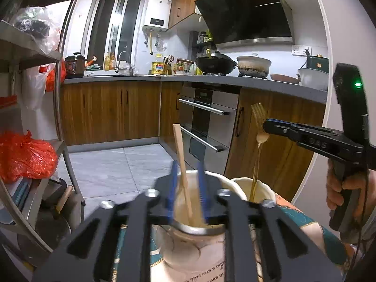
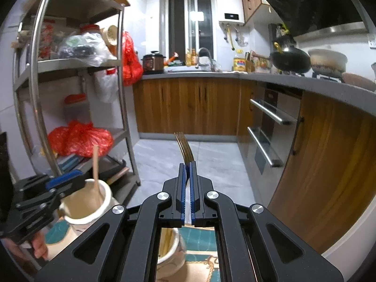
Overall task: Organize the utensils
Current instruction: 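Lower the fork into the short pot and open the right tool while the left releases the chopstick, then withdraw both tools from the pots back over the loose utensils, then grasp a green-handled yellow utensil with the right tool while the left grasps another chopstick, then lift the green utensil toward the short pot while the left tool carries the chopstick to the tall pot, then lower the green utensil into the short pot and open the right tool while the left releases the chopstick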
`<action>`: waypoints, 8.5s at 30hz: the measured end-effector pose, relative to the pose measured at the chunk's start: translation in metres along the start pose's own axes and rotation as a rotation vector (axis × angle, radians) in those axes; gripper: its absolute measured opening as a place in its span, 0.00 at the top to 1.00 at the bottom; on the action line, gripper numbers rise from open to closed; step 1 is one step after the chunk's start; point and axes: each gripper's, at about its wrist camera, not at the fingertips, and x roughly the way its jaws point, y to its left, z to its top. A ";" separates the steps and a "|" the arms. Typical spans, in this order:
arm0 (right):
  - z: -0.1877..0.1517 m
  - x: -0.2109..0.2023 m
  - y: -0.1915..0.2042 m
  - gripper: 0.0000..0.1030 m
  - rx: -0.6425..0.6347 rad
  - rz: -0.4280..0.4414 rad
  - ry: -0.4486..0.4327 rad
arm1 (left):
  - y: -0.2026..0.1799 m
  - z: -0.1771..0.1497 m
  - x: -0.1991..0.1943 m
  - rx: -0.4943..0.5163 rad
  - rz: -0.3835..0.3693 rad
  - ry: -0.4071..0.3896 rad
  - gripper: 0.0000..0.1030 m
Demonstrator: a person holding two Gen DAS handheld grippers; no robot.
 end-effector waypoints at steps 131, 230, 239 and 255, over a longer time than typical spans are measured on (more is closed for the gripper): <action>-0.165 -0.076 0.024 0.91 -0.012 0.064 0.509 | -0.097 -0.123 -0.048 0.066 -0.028 0.635 0.91; -0.053 0.019 0.028 0.91 0.120 0.200 -0.033 | -0.004 0.006 -0.009 -0.039 0.000 -0.071 0.94; -0.059 0.014 0.032 0.91 0.100 0.166 0.010 | -0.007 -0.007 -0.015 -0.037 0.050 0.011 0.94; -0.057 -0.003 0.027 0.83 0.116 0.153 0.036 | -0.018 -0.006 -0.035 -0.010 0.087 0.036 0.63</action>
